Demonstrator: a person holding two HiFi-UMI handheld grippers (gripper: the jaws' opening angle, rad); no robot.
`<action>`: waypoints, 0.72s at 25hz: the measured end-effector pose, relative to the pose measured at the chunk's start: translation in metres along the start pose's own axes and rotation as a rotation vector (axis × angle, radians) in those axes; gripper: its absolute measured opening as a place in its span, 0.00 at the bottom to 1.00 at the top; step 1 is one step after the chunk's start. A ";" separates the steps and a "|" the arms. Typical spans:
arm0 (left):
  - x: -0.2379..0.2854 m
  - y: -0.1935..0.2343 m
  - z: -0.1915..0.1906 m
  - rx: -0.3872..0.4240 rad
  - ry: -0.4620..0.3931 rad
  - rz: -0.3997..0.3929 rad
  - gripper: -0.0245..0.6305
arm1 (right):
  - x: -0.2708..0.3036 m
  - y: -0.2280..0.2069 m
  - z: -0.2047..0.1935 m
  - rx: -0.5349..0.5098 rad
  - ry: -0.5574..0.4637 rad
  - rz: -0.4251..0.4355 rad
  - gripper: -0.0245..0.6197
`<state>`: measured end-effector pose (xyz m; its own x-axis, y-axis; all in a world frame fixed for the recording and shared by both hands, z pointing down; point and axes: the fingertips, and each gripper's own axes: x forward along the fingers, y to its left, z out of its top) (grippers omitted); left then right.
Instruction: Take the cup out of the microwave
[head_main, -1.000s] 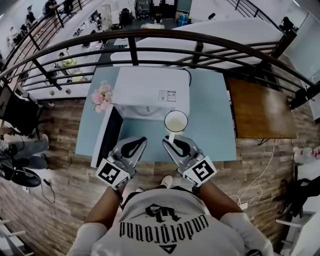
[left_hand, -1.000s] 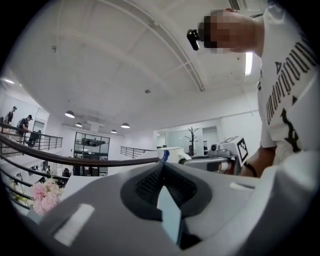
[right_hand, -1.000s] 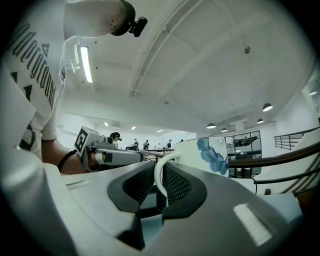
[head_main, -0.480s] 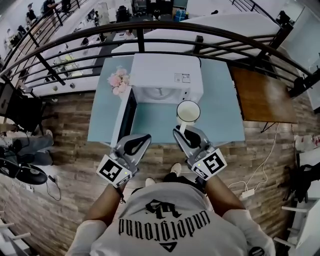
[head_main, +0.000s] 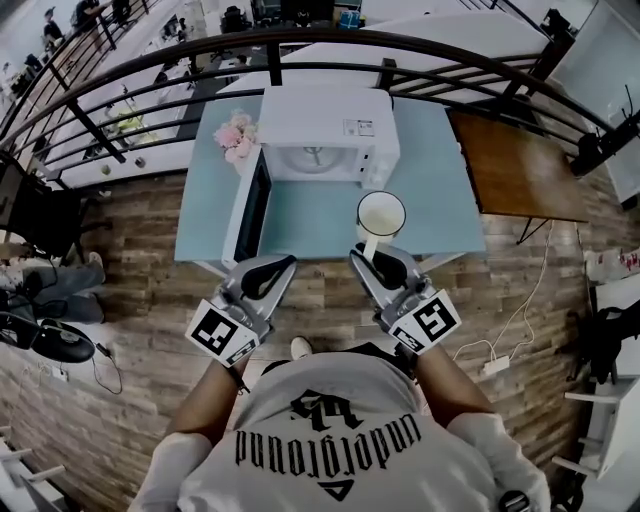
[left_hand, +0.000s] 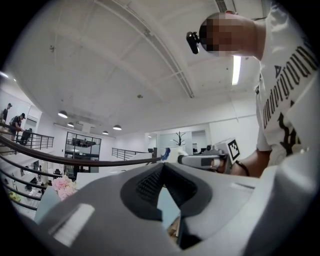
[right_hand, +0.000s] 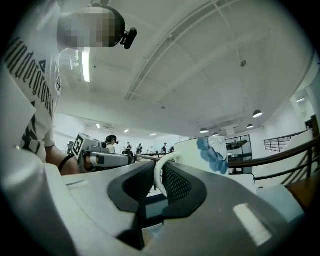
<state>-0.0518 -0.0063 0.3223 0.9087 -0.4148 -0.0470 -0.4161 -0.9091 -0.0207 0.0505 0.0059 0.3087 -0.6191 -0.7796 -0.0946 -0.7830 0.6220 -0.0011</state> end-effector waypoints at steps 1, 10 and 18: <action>-0.002 -0.008 0.002 0.004 -0.001 0.004 0.11 | -0.009 0.003 0.001 -0.005 0.003 0.011 0.12; 0.013 -0.095 0.011 0.036 0.009 0.070 0.11 | -0.104 0.010 0.008 0.012 0.013 0.074 0.12; 0.031 -0.179 0.001 0.009 0.028 0.104 0.11 | -0.197 0.003 -0.001 0.040 0.036 0.093 0.12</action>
<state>0.0510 0.1431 0.3237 0.8611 -0.5080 -0.0215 -0.5085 -0.8607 -0.0266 0.1698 0.1609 0.3283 -0.6915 -0.7199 -0.0602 -0.7194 0.6938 -0.0337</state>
